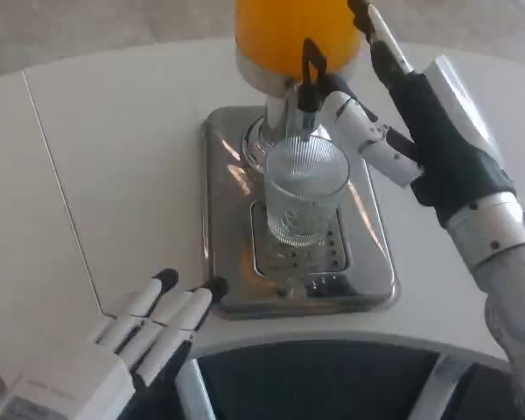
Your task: Grasp the cup under the faucet to collect the drink, then remove the cup.
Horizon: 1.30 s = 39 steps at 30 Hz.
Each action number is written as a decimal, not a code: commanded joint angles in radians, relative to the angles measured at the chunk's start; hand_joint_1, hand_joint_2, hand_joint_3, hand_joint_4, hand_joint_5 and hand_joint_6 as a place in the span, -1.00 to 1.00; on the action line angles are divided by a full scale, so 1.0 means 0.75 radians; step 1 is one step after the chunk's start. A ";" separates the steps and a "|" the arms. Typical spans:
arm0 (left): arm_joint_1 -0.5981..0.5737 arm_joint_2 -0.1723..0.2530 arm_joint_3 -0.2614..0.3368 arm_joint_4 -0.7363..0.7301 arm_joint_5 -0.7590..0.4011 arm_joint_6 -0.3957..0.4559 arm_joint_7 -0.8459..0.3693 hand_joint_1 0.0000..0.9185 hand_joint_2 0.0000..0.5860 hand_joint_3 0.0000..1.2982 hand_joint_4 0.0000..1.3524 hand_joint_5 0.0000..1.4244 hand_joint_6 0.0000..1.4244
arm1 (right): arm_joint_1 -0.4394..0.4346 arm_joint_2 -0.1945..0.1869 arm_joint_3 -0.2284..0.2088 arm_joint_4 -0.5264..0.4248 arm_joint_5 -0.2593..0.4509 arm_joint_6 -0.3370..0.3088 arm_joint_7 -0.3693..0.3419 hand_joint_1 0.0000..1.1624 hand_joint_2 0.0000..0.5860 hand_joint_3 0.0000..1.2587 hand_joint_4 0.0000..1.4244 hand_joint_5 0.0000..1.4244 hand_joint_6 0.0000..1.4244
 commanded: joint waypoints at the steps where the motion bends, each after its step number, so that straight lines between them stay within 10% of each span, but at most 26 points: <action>1: -0.011 -0.026 0.017 0.010 -0.022 0.003 -0.011 -1.00 -0.68 -0.96 -1.00 -0.99 -0.83 | -0.040 0.028 0.033 -0.006 0.019 -0.031 -0.010 -0.74 0.56 -1.00 -1.00 -1.00 -1.00; 39: -0.158 -0.024 -0.004 0.106 -0.085 0.004 -0.105 -1.00 -0.68 -0.93 -1.00 -0.98 -0.82 | 0.140 0.096 0.177 -0.256 0.013 0.065 0.053 -0.70 0.61 -1.00 -1.00 -1.00 -1.00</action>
